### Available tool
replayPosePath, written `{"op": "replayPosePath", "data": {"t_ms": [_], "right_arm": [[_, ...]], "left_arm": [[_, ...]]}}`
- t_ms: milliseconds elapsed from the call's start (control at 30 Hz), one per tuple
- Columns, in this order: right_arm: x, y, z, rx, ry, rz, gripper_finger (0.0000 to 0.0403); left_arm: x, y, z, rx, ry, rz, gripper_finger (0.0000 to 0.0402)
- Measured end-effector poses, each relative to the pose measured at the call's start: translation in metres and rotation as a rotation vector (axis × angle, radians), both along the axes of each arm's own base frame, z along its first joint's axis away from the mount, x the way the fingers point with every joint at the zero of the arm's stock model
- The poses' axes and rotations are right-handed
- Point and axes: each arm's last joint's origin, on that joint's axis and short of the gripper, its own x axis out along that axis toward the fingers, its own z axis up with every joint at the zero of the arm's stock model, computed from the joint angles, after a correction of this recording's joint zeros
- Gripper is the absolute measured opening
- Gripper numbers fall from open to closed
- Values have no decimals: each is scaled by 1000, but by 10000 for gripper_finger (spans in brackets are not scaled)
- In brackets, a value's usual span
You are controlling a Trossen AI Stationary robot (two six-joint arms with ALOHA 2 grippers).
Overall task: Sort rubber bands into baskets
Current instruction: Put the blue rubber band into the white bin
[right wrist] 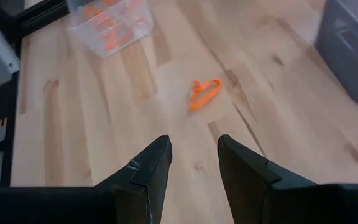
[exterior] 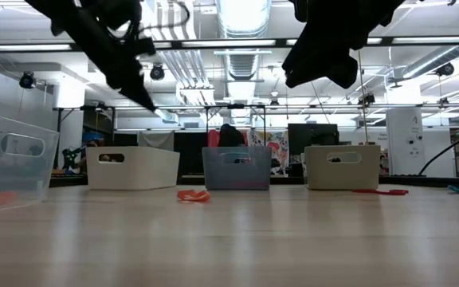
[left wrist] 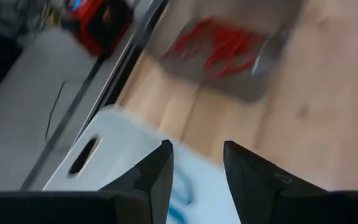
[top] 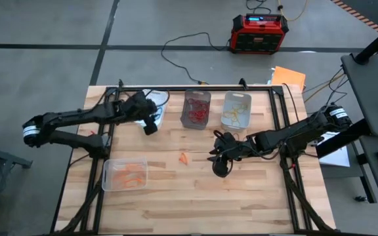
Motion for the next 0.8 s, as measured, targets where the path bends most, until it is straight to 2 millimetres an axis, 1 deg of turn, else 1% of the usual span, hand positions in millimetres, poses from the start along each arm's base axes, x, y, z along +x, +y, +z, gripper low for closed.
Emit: {"op": "replayPosePath", "data": {"t_ms": [100,267,400,500,633,800], "right_arm": [[-2,-1,-2,11,20,-50,128],[-6,-2,-6,64,74,-118,127],[-11,-4,-11,106,139,-194,127],[-18,-6,-16,141,218,-268,127],[-32,-9,-25,193,370,-401,127],[-55,-13,-32,227,609,-568,127]], "left_arm": [[4,-19,8,16,-60,-84,123],[11,-49,16,21,-143,-218,119],[13,-71,17,16,-151,-319,118],[13,-85,17,11,-150,-383,118],[13,-98,16,-2,-150,-431,118],[13,-104,16,-9,-148,-453,118]]}}
